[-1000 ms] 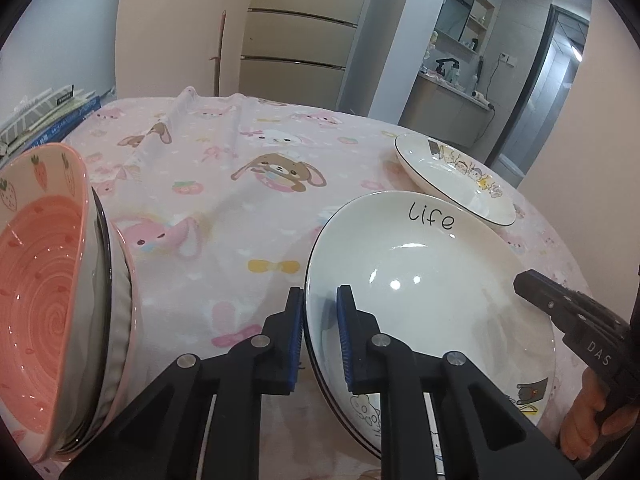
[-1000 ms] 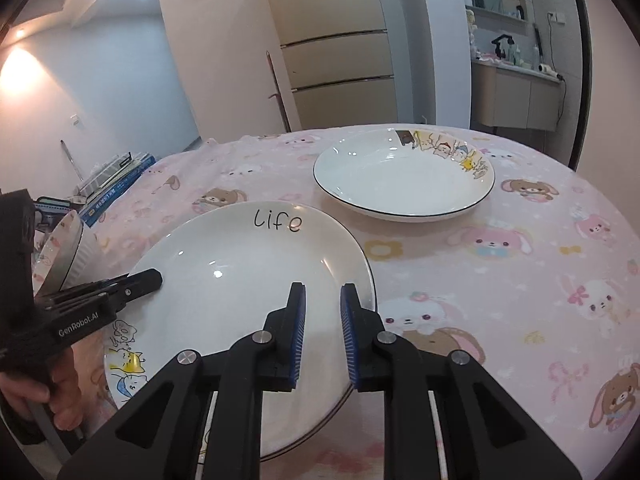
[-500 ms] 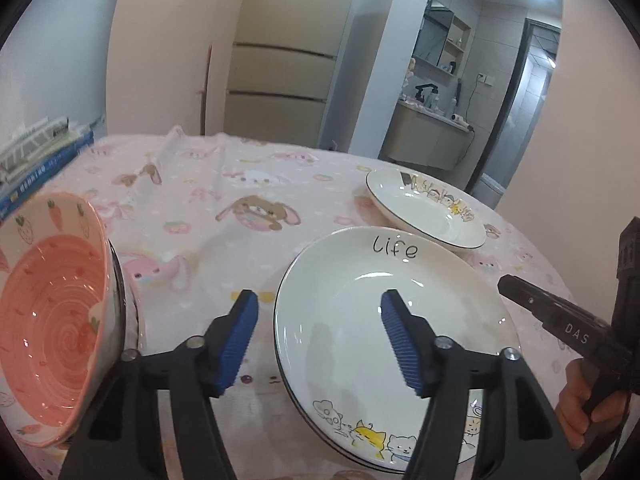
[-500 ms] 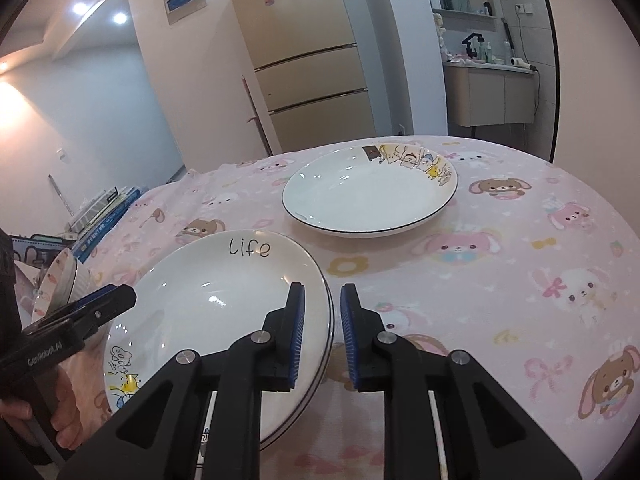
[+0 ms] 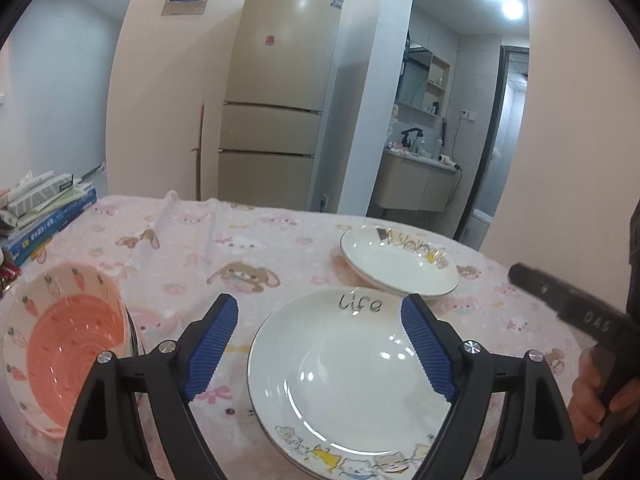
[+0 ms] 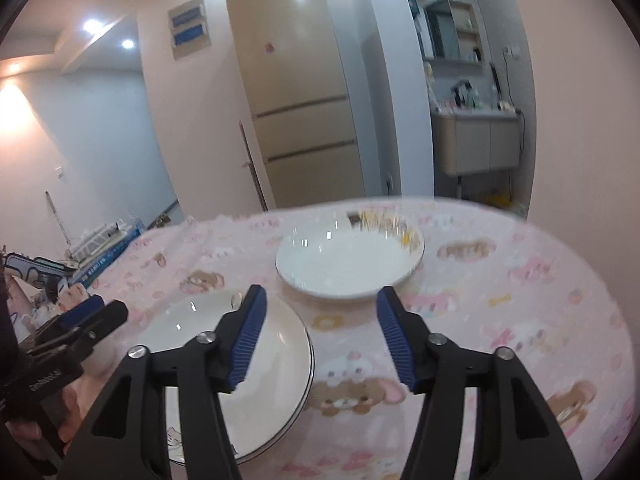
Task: Organize plates and bowls
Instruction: 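Open both tools and raise them away from the stacked plates, then close the right tool on the cartoon-rim deep plate rim while the left tool closes too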
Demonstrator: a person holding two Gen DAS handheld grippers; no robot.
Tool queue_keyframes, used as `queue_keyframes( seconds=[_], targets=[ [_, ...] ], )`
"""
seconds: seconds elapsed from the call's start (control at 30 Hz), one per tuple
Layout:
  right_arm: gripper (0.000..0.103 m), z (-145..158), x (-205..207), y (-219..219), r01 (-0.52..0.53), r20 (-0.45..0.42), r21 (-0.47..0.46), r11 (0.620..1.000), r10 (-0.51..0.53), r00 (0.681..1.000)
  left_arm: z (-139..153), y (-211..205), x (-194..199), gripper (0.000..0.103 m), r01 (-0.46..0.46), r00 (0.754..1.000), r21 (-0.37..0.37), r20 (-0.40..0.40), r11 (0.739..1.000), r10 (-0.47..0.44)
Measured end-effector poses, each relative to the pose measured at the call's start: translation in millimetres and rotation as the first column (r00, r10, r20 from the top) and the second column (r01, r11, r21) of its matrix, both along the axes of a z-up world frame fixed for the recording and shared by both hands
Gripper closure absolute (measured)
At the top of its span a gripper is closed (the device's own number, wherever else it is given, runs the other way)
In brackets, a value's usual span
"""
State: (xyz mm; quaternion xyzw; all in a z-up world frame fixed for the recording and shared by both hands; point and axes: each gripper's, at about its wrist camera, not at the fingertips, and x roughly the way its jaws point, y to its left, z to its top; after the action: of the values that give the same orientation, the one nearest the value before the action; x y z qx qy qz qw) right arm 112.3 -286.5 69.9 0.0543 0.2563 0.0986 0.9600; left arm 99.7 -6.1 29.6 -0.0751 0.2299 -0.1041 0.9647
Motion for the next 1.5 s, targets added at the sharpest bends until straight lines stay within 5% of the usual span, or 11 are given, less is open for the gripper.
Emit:
queue_keyframes(
  seconds=[0.2, 0.33, 0.53, 0.77, 1.03, 1.2, 1.37, 1.5],
  targets=[
    [0.025, 66.2, -12.0, -10.9, 0.028, 0.220, -0.091, 0.995, -0.007, 0.975, 47.2, -21.8, 6.8, 0.017, -0.030, 1.000, 0.071, 0.012, 0.997, 0.029],
    [0.014, 100.0, -4.1, -23.8, 0.043, 0.301, -0.055, 0.998, -0.025, 0.953, 82.0, -43.9, 11.1, 0.017, -0.007, 0.996, 0.090, 0.088, 0.996, -0.001],
    [0.003, 135.6, 9.4, -40.2, 0.085, 0.379, -0.022, 0.996, -0.070, 0.923, 115.7, -73.6, 20.3, 0.017, 0.049, 0.986, 0.099, 0.152, 0.994, -0.063],
    [0.003, 179.2, 38.7, -41.9, 0.168, 0.380, -0.102, 0.981, -0.117, 0.917, 147.9, -104.3, 47.3, 0.016, 0.064, 0.977, 0.118, 0.195, 0.991, -0.086],
    [0.007, 168.8, 86.0, -69.7, 0.168, 0.209, -0.030, 0.985, -0.158, 0.965, 157.0, -114.1, 95.8, 0.016, 0.054, 0.985, 0.122, 0.158, 0.991, -0.073],
    [0.013, 112.0, 145.0, -85.2, 0.085, -0.072, 0.006, 0.996, -0.085, 0.994, 116.9, -119.3, 151.5, 0.016, 0.112, 0.993, 0.098, -0.049, 0.989, -0.107],
    [0.022, 41.2, 187.5, -102.5, 0.067, -0.288, 0.038, 0.997, -0.054, 0.956, 61.7, -122.3, 202.5, 0.016, 0.163, 0.952, 0.057, -0.272, 0.985, -0.142],
    [0.028, -6.2, 210.2, -108.6, 0.018, -0.391, 0.130, 0.991, 0.034, 0.920, 24.5, -119.8, 224.9, 0.020, 0.244, 0.887, -0.053, -0.392, 0.968, -0.245]
  ],
)
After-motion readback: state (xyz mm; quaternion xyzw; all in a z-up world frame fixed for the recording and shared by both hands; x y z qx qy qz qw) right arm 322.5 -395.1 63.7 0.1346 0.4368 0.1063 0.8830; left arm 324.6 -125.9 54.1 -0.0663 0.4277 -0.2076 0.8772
